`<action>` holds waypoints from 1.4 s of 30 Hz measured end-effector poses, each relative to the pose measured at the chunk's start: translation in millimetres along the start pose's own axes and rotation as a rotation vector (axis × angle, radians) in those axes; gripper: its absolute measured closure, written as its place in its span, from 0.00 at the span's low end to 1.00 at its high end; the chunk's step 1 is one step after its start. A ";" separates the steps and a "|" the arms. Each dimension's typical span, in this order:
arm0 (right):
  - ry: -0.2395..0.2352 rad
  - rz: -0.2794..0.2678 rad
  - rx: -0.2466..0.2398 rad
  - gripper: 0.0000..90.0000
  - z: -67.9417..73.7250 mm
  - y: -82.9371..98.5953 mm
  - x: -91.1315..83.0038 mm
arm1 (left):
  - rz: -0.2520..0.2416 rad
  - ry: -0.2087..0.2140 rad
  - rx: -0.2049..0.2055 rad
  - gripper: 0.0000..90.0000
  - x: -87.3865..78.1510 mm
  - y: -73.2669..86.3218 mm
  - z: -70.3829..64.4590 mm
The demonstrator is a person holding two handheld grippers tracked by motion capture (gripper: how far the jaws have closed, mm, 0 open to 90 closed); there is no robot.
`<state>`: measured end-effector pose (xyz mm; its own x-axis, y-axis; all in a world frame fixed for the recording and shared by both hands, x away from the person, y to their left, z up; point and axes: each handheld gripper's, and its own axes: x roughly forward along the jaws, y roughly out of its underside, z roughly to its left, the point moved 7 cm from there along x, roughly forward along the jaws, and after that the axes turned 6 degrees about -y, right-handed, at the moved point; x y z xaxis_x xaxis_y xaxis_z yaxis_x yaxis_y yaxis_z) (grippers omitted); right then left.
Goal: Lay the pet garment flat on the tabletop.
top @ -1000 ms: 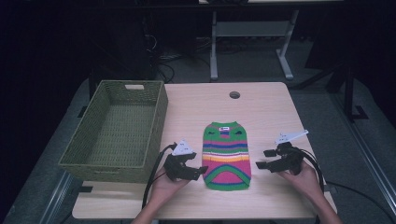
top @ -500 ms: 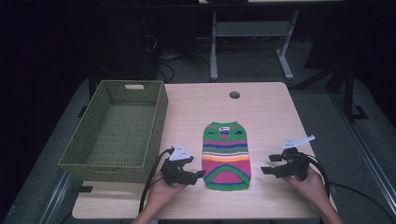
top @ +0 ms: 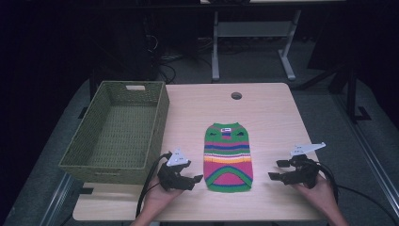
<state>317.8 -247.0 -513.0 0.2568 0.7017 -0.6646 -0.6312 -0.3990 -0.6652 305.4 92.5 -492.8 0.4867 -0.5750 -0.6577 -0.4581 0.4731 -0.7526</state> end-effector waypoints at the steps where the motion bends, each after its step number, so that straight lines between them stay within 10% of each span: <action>1: 0.000 -0.001 0.004 0.30 0.0 1.2 -0.4 | -0.001 -0.004 0.003 0.31 -0.8 0.4 0.7; 42: 0.060 -0.112 0.017 0.29 8.9 40.4 -37.3 | -0.016 -0.025 -0.045 0.31 -17.9 26.0 1.9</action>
<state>276.2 -284.0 -512.1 0.3696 0.7047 -0.6056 -0.6078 -0.3096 -0.7312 286.2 116.4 -500.7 0.5123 -0.5653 -0.6466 -0.4831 0.4328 -0.7611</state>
